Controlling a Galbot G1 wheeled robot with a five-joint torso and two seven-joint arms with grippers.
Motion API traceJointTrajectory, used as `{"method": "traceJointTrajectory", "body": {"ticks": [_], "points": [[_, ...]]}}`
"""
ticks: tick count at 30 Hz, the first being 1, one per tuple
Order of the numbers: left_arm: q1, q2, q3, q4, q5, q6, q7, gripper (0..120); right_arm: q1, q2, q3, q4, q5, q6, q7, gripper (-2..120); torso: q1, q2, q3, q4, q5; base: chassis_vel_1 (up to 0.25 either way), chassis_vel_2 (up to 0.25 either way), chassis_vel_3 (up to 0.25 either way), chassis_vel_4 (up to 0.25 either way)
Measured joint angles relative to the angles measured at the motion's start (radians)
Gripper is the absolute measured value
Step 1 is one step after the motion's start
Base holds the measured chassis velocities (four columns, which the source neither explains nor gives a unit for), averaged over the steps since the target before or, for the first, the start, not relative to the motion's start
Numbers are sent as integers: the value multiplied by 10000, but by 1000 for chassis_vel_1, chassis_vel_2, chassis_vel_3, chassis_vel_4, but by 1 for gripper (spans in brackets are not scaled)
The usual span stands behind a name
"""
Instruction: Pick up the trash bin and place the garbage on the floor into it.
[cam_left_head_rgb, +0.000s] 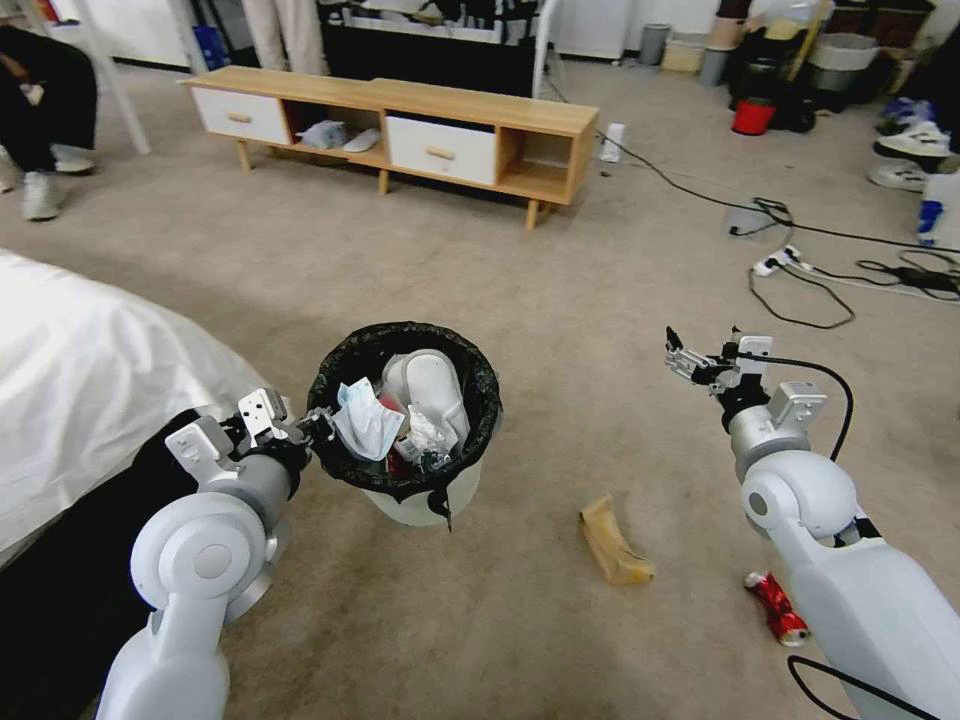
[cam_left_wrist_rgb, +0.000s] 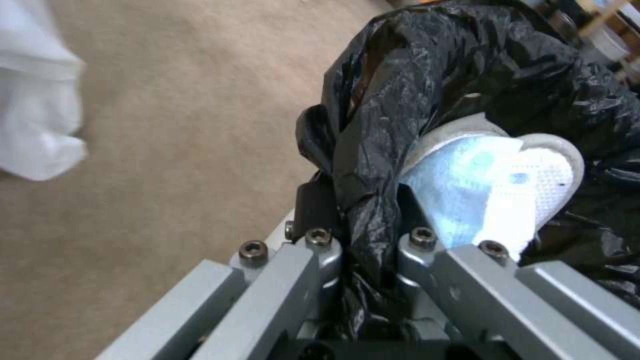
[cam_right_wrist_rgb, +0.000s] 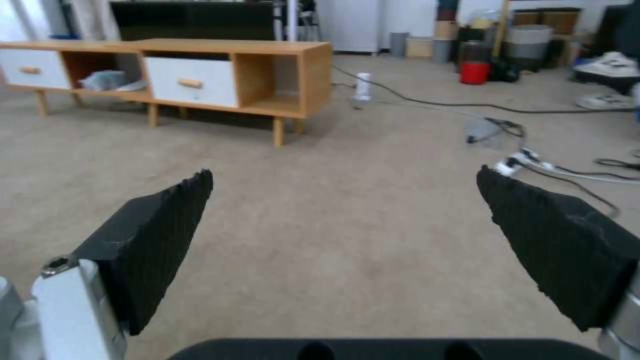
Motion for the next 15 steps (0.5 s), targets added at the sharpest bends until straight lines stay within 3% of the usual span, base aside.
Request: {"method": "traceJointTrajectory", "body": {"ticks": [11, 15], "points": [[-5, -29, 9, 7, -7, -84, 28, 4, -63, 0, 31, 3, -13, 17, -31, 100, 0, 0, 1, -6, 1, -90, -91, -88, -90], [-3, -42, 12, 7, -9, -130, 33, 4, -84, 5, 30, 8, -23, 27, -48, 100, -1, 0, 0, 4, 0, -25, -19, -13, -16]]}}
